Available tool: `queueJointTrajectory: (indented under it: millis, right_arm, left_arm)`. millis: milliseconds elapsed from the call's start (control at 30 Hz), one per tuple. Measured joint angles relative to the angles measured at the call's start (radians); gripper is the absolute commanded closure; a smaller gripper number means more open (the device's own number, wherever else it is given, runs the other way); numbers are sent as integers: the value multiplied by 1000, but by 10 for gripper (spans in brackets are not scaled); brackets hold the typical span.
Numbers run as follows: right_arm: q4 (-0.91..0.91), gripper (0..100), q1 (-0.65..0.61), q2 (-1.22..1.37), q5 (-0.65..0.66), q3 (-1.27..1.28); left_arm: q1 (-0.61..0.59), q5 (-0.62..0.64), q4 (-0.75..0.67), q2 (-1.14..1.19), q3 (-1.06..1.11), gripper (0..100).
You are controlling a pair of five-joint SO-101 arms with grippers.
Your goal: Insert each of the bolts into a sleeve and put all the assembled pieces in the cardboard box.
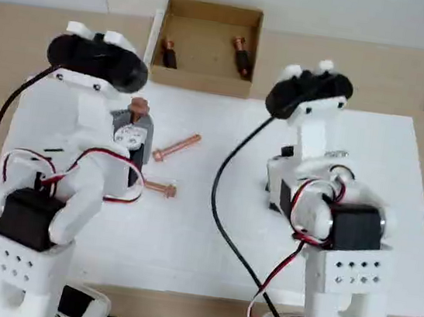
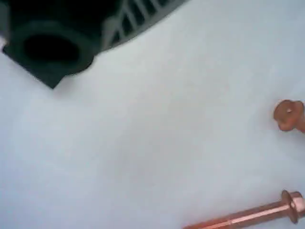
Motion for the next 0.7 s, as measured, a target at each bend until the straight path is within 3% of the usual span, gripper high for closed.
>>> queueJointTrajectory:
  millis: [300,700]
  right_arm:
    - [-278,993,-11,-95,-6,307]
    - [-683,994,-21,-434,-97,747]
  left_arm:
    - [0,104,-138,0,107,994]
    - [2,109,-327,0,227,994]
